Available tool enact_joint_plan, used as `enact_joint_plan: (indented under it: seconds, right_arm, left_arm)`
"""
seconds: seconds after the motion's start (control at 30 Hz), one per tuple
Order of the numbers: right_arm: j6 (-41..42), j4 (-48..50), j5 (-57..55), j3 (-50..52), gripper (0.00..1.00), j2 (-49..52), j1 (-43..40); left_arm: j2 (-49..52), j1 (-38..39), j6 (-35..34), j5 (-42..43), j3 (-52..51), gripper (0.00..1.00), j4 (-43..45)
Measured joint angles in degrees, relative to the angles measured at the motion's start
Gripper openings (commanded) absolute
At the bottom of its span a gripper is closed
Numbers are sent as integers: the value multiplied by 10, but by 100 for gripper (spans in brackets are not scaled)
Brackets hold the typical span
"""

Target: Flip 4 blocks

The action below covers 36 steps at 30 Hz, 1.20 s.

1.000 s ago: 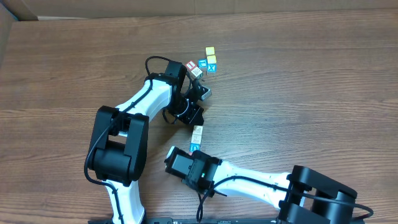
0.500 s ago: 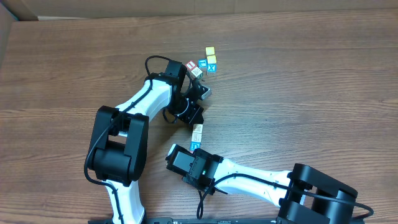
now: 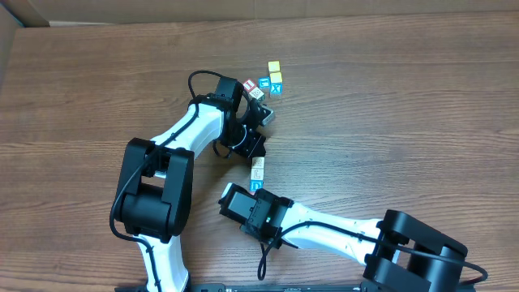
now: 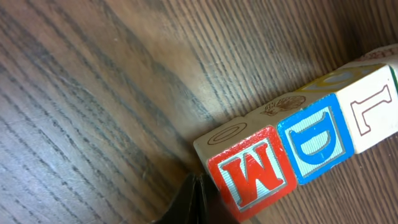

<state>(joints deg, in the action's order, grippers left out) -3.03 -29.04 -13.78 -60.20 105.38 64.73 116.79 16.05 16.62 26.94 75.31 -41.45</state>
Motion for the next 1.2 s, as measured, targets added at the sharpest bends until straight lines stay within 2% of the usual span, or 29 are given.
enact_joint_plan:
  seconds: [0.17, 0.67, 0.77, 1.2]
  right_arm:
    - [0, 3, 1, 0, 4, 0, -2]
    - [0, 6, -6, 0, 5, 0, -6]
    - [-1, 6, -6, 0, 8, 0, -6]
    - [-2, -33, 30, -7, 8, 0, -6]
  left_arm:
    - [0, 0, -9, -2, 0, 4, 4]
    - [0, 0, -45, -2, 0, 29, 29]
    - [0, 0, -47, -2, 0, 31, 35]
    - [0, 0, -85, -2, 0, 31, 50]
